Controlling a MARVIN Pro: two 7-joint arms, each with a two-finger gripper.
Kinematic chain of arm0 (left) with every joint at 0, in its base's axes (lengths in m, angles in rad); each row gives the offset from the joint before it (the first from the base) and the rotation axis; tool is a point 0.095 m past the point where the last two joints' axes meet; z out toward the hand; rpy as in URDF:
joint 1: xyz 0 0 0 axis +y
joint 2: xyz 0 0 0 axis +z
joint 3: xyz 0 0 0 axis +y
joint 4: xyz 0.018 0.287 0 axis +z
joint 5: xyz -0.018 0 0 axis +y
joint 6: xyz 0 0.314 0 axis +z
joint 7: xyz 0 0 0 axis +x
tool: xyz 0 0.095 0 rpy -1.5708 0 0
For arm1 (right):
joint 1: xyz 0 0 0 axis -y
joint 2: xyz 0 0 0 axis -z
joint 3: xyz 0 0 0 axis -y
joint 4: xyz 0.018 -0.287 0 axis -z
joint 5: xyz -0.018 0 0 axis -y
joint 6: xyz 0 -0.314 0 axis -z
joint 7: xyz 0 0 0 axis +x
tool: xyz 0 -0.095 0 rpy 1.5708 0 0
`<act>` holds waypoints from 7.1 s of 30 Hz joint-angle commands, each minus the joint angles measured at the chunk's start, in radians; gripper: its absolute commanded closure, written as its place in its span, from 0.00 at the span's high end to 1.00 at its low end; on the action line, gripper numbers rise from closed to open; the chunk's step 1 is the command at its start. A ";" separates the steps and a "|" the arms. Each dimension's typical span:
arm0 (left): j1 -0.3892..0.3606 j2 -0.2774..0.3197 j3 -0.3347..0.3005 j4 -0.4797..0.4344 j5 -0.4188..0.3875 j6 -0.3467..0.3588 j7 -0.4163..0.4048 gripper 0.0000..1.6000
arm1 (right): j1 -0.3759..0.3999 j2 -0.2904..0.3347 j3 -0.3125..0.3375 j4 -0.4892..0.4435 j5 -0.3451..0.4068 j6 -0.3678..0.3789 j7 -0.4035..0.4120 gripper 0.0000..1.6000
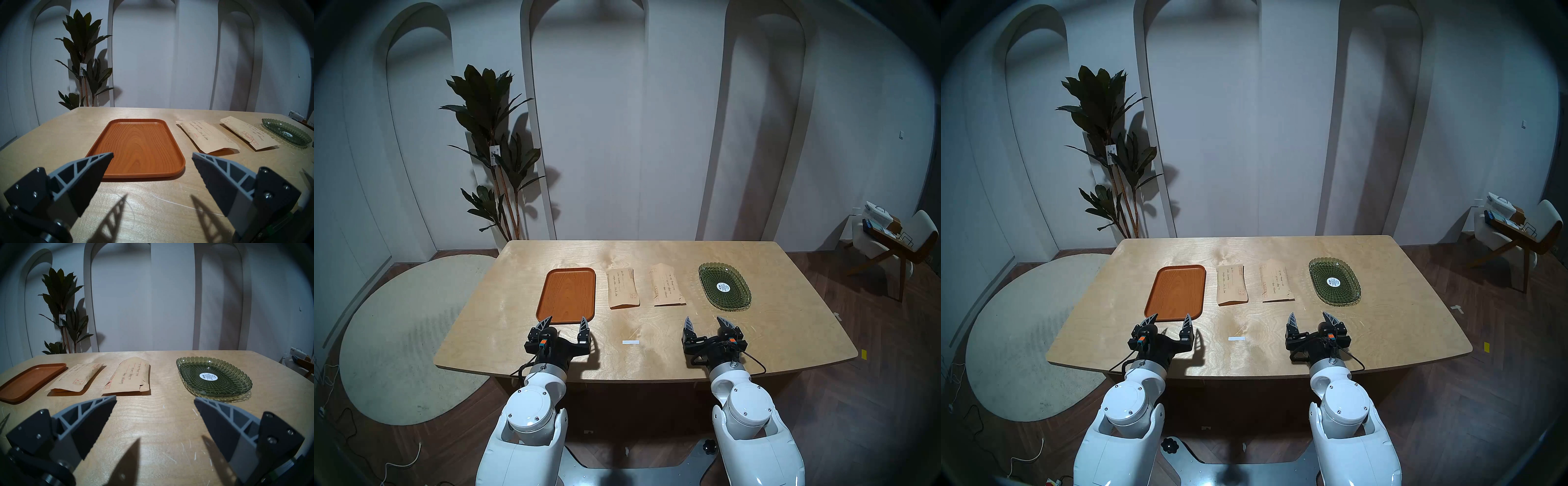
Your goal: Sort the mail into the trays, one tray per recipient
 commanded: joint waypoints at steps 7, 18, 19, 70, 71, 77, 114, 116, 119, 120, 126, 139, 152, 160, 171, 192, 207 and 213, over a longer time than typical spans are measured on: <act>-0.004 0.000 0.000 -0.017 0.000 -0.003 0.000 1.00 | 0.006 -0.015 0.000 -0.102 0.189 0.062 0.036 1.00; -0.005 0.000 0.000 -0.015 0.000 -0.004 0.000 1.00 | 0.047 -0.037 0.057 -0.173 0.475 0.237 0.052 1.00; -0.005 0.000 0.000 -0.015 0.000 -0.004 0.000 1.00 | 0.050 -0.039 0.062 -0.179 0.500 0.256 0.052 1.00; -0.004 0.000 0.000 -0.016 0.000 -0.004 0.000 1.00 | 0.425 -0.041 0.074 0.204 1.009 0.511 -0.162 1.00; -0.004 0.000 0.000 -0.016 0.000 -0.004 0.000 1.00 | 0.432 -0.041 0.071 0.215 1.009 0.509 -0.162 1.00; -0.004 0.000 0.000 -0.017 0.000 -0.003 0.000 1.00 | 0.471 -0.045 0.067 0.276 1.017 0.504 -0.164 1.00; -0.004 0.000 0.000 -0.018 0.000 -0.003 0.000 1.00 | 0.531 -0.059 0.071 0.360 1.026 0.450 -0.254 0.00; -0.004 0.000 0.000 -0.017 0.000 -0.003 0.000 1.00 | 0.551 -0.051 0.058 0.360 1.005 0.437 -0.251 0.00; -0.005 0.000 0.000 -0.015 0.000 -0.004 0.000 1.00 | 0.589 -0.037 0.044 0.347 0.981 0.433 -0.253 0.00; -0.005 0.000 0.000 -0.015 0.000 -0.004 0.000 1.00 | 0.602 -0.034 0.040 0.344 0.973 0.433 -0.258 0.00; -0.006 0.000 0.000 -0.012 0.000 -0.004 0.000 1.00 | 0.657 -0.017 0.031 0.295 0.948 0.428 -0.265 0.00; -0.005 0.000 0.000 -0.015 0.000 -0.004 0.000 1.00 | 0.729 0.023 0.038 0.262 0.913 0.437 -0.294 0.00; -0.005 0.000 0.000 -0.016 0.000 -0.004 0.000 1.00 | 0.736 0.055 0.079 0.196 0.921 0.465 -0.317 0.00; -0.004 0.000 0.000 -0.017 0.000 -0.003 0.000 1.00 | 0.698 0.065 0.108 0.142 0.943 0.502 -0.326 0.00; -0.004 0.000 0.000 -0.018 0.000 -0.003 0.000 1.00 | 0.614 0.069 0.135 0.116 0.970 0.533 -0.326 0.00; -0.004 0.000 0.000 -0.018 0.000 -0.003 0.000 1.00 | 0.583 0.085 0.170 0.143 0.994 0.535 -0.315 0.00; -0.004 0.000 0.000 -0.018 0.000 -0.003 0.000 1.00 | 0.525 0.090 0.216 0.135 1.046 0.572 -0.327 0.00; -0.004 0.000 0.000 -0.018 0.000 -0.003 0.000 1.00 | 0.505 0.092 0.241 0.126 1.064 0.586 -0.330 0.00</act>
